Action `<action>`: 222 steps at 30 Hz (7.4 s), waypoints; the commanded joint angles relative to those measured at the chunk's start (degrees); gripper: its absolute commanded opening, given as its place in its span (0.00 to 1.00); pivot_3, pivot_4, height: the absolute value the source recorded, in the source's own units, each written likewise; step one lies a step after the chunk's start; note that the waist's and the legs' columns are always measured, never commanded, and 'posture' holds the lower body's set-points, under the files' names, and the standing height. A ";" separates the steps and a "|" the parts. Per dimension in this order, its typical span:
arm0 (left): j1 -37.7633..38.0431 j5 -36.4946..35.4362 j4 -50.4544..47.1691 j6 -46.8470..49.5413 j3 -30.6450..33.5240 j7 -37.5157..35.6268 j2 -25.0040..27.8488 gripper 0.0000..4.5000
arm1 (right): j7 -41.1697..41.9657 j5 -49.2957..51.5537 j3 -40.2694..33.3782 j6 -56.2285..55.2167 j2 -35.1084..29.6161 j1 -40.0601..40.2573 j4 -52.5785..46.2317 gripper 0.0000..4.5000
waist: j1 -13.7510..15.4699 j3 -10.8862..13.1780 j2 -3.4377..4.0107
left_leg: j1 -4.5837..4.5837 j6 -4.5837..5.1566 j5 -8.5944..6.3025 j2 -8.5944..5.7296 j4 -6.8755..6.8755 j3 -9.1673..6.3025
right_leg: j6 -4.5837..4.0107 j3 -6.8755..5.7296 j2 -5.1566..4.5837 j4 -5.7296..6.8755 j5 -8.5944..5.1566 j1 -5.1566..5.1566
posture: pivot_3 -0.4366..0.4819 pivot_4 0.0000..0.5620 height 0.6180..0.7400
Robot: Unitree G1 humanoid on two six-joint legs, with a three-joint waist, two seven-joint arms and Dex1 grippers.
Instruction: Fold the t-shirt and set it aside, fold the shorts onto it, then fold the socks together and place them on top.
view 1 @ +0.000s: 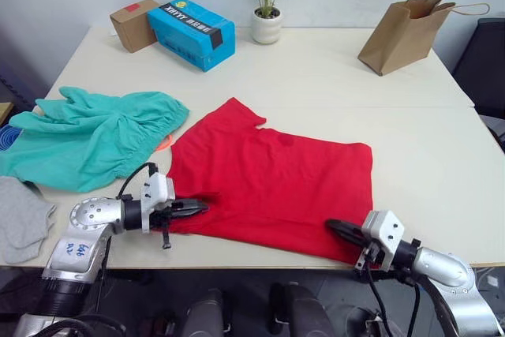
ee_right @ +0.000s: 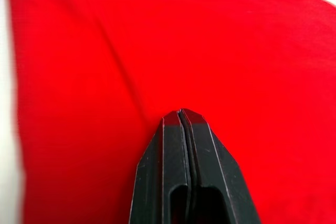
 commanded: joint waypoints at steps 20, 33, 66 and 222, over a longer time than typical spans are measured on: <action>8.04 -7.88 -9.50 0.19 8.02 0.61 3.67 0.00 | 4.26 8.11 -2.66 -7.25 -0.45 2.01 -0.68 0.00 | -0.63 -0.12 0.04 | 0.11 -0.08 -0.02 0.08 -0.10 0.02 | -0.06 0.01 0.01 0.01 -0.03 0.04 | 0.48 0.27 1.00; 13.74 0.34 -0.14 -9.05 9.42 8.41 -1.24 0.00 | -0.36 3.72 -7.37 -16.57 0.60 8.71 11.63 0.00 | 0.24 -0.37 -0.20 | 0.11 -0.01 -0.39 0.03 -0.11 0.01 | -0.05 -0.01 -0.01 -0.17 -0.02 0.11 | 0.48 0.27 1.00; 19.94 9.68 -1.05 -15.73 8.37 2.27 10.75 0.66 | 9.68 0.14 -3.97 -10.90 -10.44 10.32 2.85 0.36 | 0.13 -0.36 -0.01 | 0.31 -0.12 -0.38 0.11 -0.53 0.01 | -0.20 -0.10 0.05 -0.50 -0.11 0.22 | 0.48 0.27 1.00; 39.74 0.19 -19.56 -5.28 16.07 -1.78 8.49 0.00 | 19.38 7.40 -11.53 -4.47 -16.73 15.65 1.04 0.01 | 0.00 -0.79 0.74 | 0.82 -0.01 -1.12 0.22 -0.86 0.07 | 0.01 -0.09 0.12 -1.25 -0.56 0.83 | 0.48 0.27 1.00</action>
